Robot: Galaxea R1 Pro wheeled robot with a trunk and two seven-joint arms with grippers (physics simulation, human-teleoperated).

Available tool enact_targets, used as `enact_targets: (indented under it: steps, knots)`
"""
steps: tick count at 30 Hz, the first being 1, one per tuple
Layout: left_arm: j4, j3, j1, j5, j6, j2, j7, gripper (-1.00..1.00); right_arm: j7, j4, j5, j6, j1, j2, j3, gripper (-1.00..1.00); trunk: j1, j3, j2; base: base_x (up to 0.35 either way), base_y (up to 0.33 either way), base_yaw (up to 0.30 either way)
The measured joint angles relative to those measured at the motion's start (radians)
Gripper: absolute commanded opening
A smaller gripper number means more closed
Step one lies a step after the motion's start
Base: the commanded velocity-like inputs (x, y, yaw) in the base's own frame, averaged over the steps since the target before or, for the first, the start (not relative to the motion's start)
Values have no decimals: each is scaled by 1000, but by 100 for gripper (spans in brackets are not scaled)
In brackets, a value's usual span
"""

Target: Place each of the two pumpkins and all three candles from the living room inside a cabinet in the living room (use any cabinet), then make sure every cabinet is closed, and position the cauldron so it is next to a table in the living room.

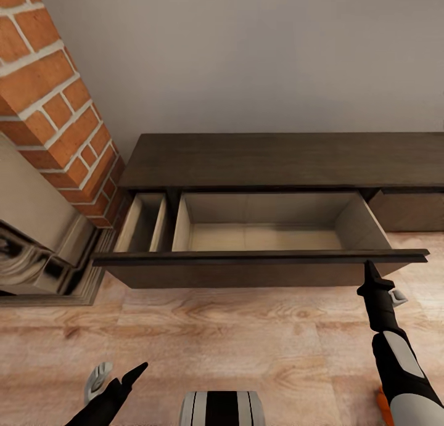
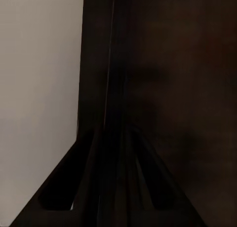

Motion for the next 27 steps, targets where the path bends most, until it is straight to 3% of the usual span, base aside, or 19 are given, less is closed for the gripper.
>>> enact_targets:
  steps: [12, 18, 25, 26, 27]
  knots:
    - [0, 0, 0, 0, -1, 0, -1, 100, 0, 0, 0, 0, 0, 0, 0, -100, 0, 0, 0, -44, -1, 0]
    - [0, 0, 0, 0, -1, 1, -2, 100, -48, 8, 9, -7, -39, 0, -1, -100, 0, 0, 0, -104, 0, 0]
    - [0, 0, 0, 0, -1, 2, -2, 100, -53, 8, 9, -7, -41, 0, -1, -100, 0, 0, 0, -12, 0, 0]
    - [0, 0, 0, 0, -1, 2, -2, 100, -53, 8, 9, -7, -41, 0, -1, 100, 0, 0, 0, -3, 0, 0]
    - [0, 0, 0, 0, -1, 2, -2, 100, -3, 6, -8, -2, -3, -1, -27, 100, 0, 0, 0, -2, 0, 0]
